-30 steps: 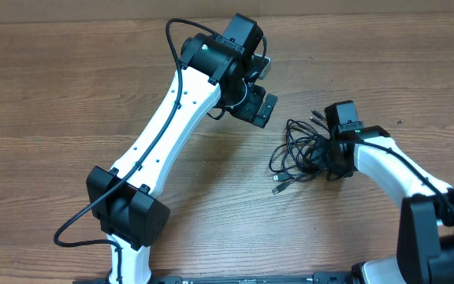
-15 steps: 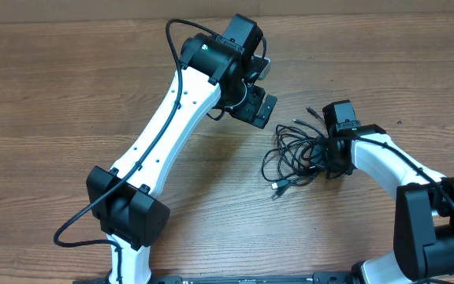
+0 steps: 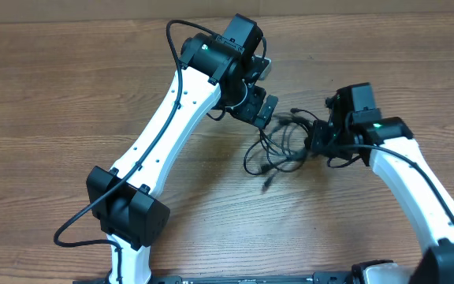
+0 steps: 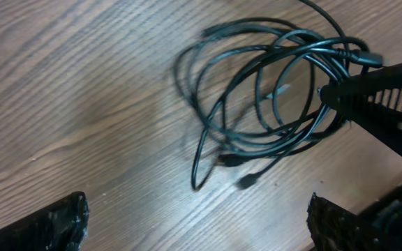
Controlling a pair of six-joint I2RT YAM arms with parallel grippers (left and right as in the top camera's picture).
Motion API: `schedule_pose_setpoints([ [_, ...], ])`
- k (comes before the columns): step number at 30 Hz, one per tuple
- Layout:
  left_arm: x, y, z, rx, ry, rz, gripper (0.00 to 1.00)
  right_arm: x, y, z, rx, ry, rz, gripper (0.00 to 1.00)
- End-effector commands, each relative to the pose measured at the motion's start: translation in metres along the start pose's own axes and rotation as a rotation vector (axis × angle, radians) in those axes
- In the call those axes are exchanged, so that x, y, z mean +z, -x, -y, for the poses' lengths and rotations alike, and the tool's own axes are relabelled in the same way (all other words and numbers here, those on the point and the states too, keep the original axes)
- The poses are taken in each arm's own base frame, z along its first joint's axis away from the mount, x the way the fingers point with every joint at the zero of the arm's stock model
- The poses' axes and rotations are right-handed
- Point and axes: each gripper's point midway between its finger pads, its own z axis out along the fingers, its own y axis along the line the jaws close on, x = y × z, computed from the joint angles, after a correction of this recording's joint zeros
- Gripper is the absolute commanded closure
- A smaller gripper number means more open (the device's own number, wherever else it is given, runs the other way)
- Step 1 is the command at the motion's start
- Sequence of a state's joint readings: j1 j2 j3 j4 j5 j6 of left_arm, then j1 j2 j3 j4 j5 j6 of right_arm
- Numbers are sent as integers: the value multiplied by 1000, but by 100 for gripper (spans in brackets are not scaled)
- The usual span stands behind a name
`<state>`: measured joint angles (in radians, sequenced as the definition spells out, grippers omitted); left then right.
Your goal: Untangle cables
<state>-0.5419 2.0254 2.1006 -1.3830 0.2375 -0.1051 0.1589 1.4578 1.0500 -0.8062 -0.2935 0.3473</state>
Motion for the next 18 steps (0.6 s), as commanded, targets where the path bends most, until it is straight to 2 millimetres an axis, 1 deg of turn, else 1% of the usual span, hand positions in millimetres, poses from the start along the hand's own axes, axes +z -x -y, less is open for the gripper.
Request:
schedule_pose_setpoints([
  [1,-4,1,12,-10,-71,4,0,-29,9,-47,-66,205,35,96],
  [5,-4,1,14,-10,-82,2,0,-46,16,-77,-123,359,75,96],
  [8,-4,1,14,-10,-82,2,0,-54,22,-95,-167,450,102,96],
  [9,-4,1,14,-10,-82,2,0,-55,23,-97,-173,463,106,96],
  [11,-4,1,14,-10,-81,2,0,-63,26,-110,-209,533,122,96],
  [13,-4,1,14,-10,-81,2,0,-68,28,-118,-227,577,133,96],
  [18,-4,1,13,-10,-76,3,0,-80,34,-133,-262,661,162,96],
])
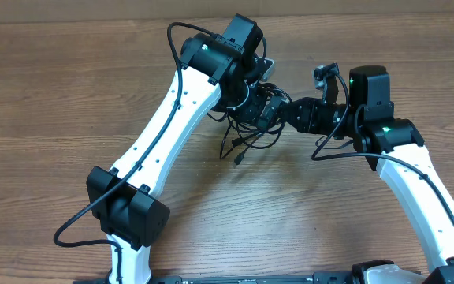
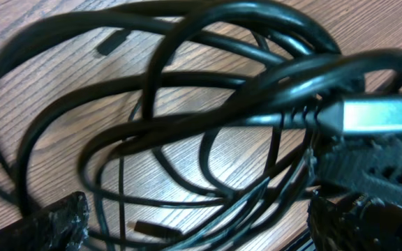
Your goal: Untangle cables
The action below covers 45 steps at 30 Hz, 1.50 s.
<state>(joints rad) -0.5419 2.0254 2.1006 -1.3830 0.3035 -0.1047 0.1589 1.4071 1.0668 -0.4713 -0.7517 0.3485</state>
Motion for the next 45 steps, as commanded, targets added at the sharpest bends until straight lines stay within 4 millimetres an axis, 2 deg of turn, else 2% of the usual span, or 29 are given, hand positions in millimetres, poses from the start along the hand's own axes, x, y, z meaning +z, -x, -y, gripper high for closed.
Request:
schedule_pose_setpoints([
  [1,-3,2,1,-9,-4,11,0,-13,13,-40,-69,137,27,96],
  [7,-3,3,-6,-3,34,16,0,-14,16,-50,-76,186,31,96],
  [11,-6,5,-32,-4,185,30,0,-15,16,-53,-84,203,28,96],
  [16,-11,7,-51,-7,296,42,0,-15,17,-53,-87,203,32,96],
  [18,-11,7,-52,-7,304,42,1,-17,19,-51,-82,199,38,96],
  [19,-11,7,-52,-7,303,40,5,-18,20,-49,-80,196,43,96],
  [20,-11,6,-52,-7,302,39,18,-20,22,-47,-75,190,50,96],
  [21,-11,6,-52,-7,302,39,25,-21,23,-46,-74,188,53,95],
  [22,-11,7,-52,-7,302,40,39,-23,24,-42,-64,181,57,95],
  [23,-12,7,-52,-7,306,41,43,-24,25,-39,-54,174,59,95],
  [32,-11,7,-52,-11,304,40,44,-27,23,-30,-21,150,51,95],
  [34,-11,7,-52,-11,304,41,28,-25,23,-22,-13,106,62,94],
  [38,-12,8,-53,-10,310,47,11,-22,21,13,56,-66,77,92],
  [39,-12,9,-53,-10,310,49,9,-21,20,17,66,-83,73,90],
  [40,-12,9,-53,-10,309,52,6,-19,15,28,96,-125,57,76],
  [41,-12,10,-53,-10,308,53,5,-17,13,32,107,-139,50,68],
  [42,-12,10,-53,-9,308,54,4,-14,10,40,125,-160,37,55],
  [45,-12,10,-53,-9,309,56,4,-3,5,51,148,-174,4,37],
])
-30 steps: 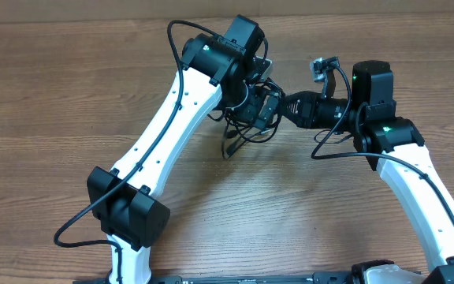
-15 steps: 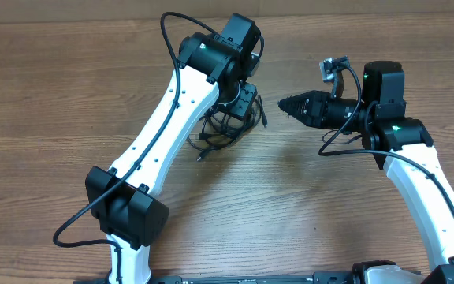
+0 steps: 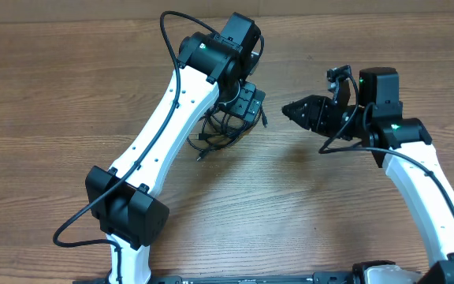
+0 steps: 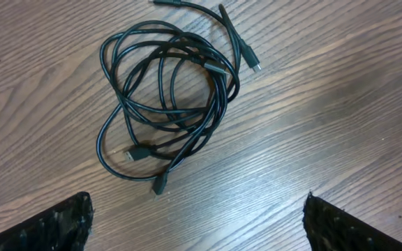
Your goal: Untangle cables
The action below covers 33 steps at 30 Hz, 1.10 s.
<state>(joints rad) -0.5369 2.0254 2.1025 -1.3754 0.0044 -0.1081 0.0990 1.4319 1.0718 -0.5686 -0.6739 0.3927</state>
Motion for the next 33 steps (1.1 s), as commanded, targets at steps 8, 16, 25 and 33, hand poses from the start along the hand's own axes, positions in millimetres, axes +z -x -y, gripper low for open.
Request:
schedule_pose_setpoints([
  [8,-3,10,-10,-101,12,39,0,59,-13,17,-10,-41,-109,16],
  [16,-3,9,-35,-241,27,34,0,119,-26,40,-66,-102,-141,18],
  [25,-3,11,-36,-245,27,42,0,153,-17,34,-139,-54,-83,27],
  [33,-3,11,-36,-244,27,41,0,173,-21,49,-72,-76,-80,39],
])
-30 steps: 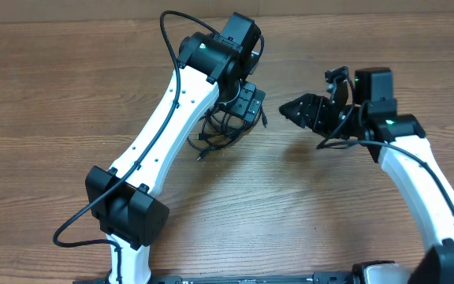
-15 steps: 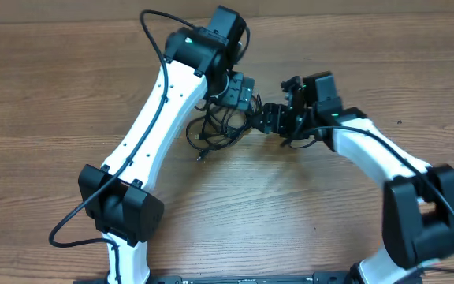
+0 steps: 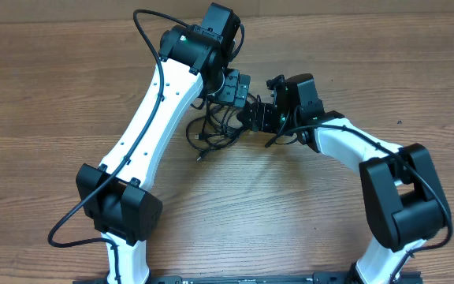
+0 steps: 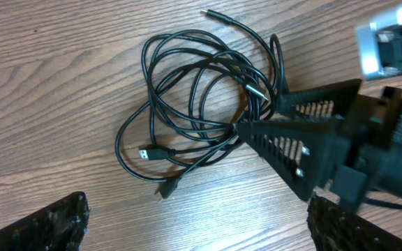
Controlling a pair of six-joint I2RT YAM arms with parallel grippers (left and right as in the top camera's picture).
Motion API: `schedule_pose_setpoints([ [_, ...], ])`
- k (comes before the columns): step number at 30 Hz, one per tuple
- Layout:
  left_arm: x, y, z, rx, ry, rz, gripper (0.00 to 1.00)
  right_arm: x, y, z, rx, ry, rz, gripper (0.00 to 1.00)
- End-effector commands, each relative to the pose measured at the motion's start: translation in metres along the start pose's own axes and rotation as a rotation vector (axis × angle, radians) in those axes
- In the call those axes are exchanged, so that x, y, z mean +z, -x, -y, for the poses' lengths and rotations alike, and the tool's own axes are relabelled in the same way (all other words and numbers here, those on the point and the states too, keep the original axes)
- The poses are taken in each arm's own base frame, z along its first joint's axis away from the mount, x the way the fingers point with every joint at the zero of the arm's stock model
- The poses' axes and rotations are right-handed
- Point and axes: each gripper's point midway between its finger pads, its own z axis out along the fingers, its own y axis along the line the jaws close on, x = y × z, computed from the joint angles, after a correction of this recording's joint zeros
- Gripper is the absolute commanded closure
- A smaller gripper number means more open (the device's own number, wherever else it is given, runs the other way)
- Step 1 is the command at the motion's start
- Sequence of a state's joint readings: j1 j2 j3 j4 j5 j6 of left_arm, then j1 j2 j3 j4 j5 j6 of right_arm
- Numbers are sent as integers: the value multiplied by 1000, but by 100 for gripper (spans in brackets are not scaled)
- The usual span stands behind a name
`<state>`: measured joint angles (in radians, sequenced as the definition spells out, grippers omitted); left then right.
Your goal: Untangle cables
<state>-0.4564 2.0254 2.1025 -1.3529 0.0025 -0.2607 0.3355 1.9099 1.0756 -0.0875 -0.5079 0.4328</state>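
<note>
A bundle of thin black cables [image 4: 187, 104] lies in loose tangled loops on the wooden table [image 4: 61, 63], with small plugs sticking out at its edges; the overhead view shows the bundle [image 3: 213, 130] at the table's middle. My left gripper [image 4: 197, 224] hangs open above it, holding nothing, and sits just behind the bundle in the overhead view [image 3: 235, 85]. My right gripper [image 4: 239, 129] comes in from the right, its fingers [image 4: 292, 143] closed to a point on a strand at the bundle's right edge [image 3: 251, 117].
The left arm [image 3: 160, 118] spans the table from the front left to the bundle. The right arm [image 3: 353, 146] lies low from the right. Bare wood surrounds the bundle.
My right gripper was drawn back to the right, clear of the bundle; now it is at the bundle's right edge, shut on a strand. My left arm has shifted a little back and left.
At first my right gripper held the tangle right of centre. Then the bundle was up close under my left wrist. After that it lay left of centre with both grippers off it. Now my right gripper is back on a strand.
</note>
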Motion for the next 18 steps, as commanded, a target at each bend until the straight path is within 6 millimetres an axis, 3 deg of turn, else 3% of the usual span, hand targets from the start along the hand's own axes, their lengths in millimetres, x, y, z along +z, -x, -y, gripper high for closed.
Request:
schedule_pose_setpoints([
  [1,-3,3,0,-15,6,15,0,12,1,7,45,-18,-3,41],
  [8,-3,3,0,-15,6,15,0,16,18,1,25,19,65,51],
  [9,-3,3,0,-15,6,15,0,16,20,-1,19,32,71,57],
  [12,-3,3,0,-15,6,15,0,16,15,-9,18,79,41,96],
  [18,-3,3,0,-15,6,15,0,14,0,-19,40,149,-40,96],
])
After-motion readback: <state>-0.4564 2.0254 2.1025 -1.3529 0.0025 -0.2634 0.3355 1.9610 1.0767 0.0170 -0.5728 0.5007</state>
